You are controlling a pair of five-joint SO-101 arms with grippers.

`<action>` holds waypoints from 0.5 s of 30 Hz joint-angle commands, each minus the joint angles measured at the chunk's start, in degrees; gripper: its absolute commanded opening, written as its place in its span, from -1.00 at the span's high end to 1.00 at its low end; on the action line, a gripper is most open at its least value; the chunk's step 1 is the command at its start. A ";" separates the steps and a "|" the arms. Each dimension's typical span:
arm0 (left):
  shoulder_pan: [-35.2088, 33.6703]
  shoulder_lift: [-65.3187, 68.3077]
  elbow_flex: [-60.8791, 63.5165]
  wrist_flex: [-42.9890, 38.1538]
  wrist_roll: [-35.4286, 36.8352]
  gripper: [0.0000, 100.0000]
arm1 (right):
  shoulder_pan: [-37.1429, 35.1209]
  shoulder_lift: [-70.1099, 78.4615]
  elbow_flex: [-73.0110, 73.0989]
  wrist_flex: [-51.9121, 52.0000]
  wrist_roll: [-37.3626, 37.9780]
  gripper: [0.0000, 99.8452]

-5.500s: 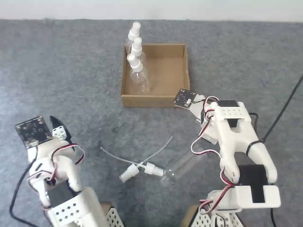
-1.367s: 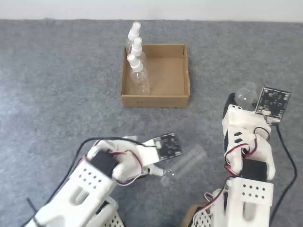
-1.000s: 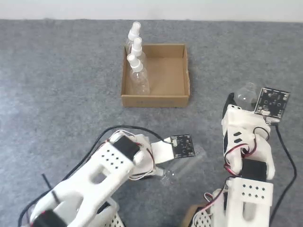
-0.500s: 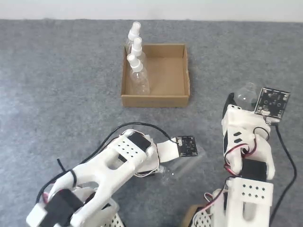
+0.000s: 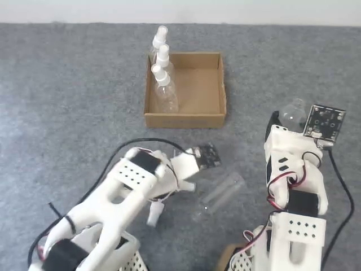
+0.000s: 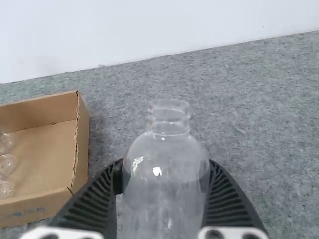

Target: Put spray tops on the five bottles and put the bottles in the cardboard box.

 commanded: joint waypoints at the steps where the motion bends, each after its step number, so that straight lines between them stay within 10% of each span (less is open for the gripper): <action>1: -3.60 -3.87 -2.86 0.26 -0.35 0.88 | -0.75 -1.19 -0.88 -1.45 -0.18 0.83; 15: -5.27 -3.43 -4.35 0.35 -0.35 0.58 | -1.01 -1.54 -0.88 -1.45 -0.09 0.83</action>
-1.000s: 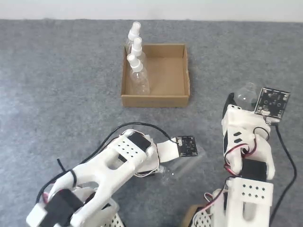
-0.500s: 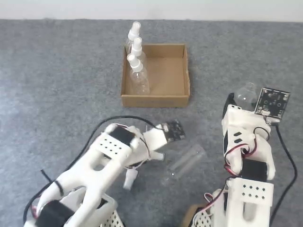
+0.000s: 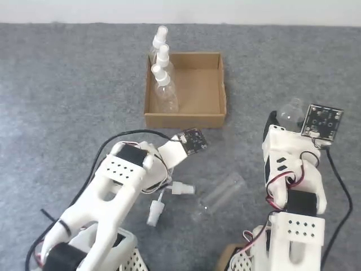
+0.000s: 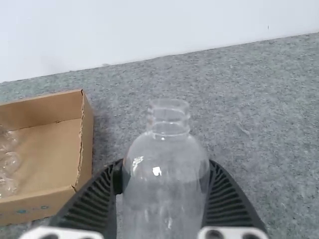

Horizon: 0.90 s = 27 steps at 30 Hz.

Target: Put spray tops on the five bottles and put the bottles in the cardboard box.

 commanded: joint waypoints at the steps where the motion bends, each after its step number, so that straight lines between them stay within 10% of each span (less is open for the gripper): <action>1: 1.76 -2.11 -2.86 0.18 -0.18 0.58 | 0.04 -1.54 -0.88 -1.45 -0.09 0.83; 27: 10.29 12.40 -9.63 -1.14 -2.64 0.59 | -0.04 -1.54 -0.88 -1.45 0.00 0.83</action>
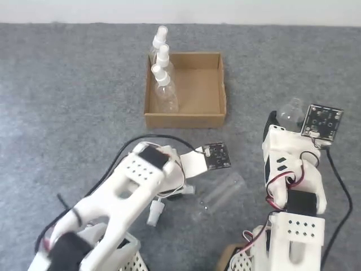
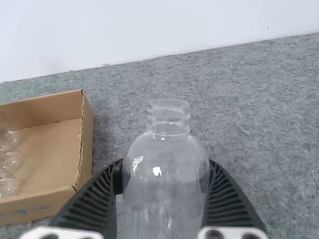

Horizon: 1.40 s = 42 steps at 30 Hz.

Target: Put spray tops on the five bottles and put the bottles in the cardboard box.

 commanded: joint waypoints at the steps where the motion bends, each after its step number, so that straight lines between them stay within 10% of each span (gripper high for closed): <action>1: 0.00 6.86 -5.58 -1.49 -0.35 0.59 | -0.04 -1.54 -0.88 -1.45 0.00 0.83; 22: -0.53 13.80 -12.62 3.69 -0.18 0.93 | -0.31 -1.54 -0.88 -1.45 0.00 0.83; 42: -22.15 5.80 -12.44 6.33 5.36 0.93 | -0.48 -1.19 -0.79 -1.45 0.00 0.83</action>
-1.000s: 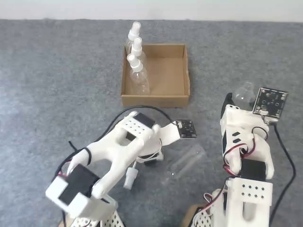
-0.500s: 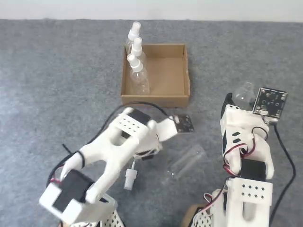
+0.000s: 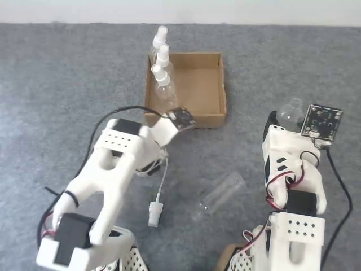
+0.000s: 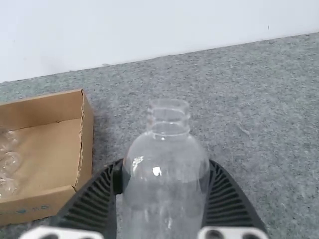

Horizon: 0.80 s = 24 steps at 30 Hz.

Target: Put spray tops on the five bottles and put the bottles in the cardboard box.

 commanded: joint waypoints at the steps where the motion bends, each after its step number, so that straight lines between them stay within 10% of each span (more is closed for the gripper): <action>1: -3.16 -2.81 -2.51 0.70 1.41 0.93 | -0.48 -1.19 -0.79 -1.45 0.00 0.83; 24: -4.40 -1.67 2.24 -0.09 1.41 0.63 | -0.48 -1.10 -0.70 -1.36 0.00 0.83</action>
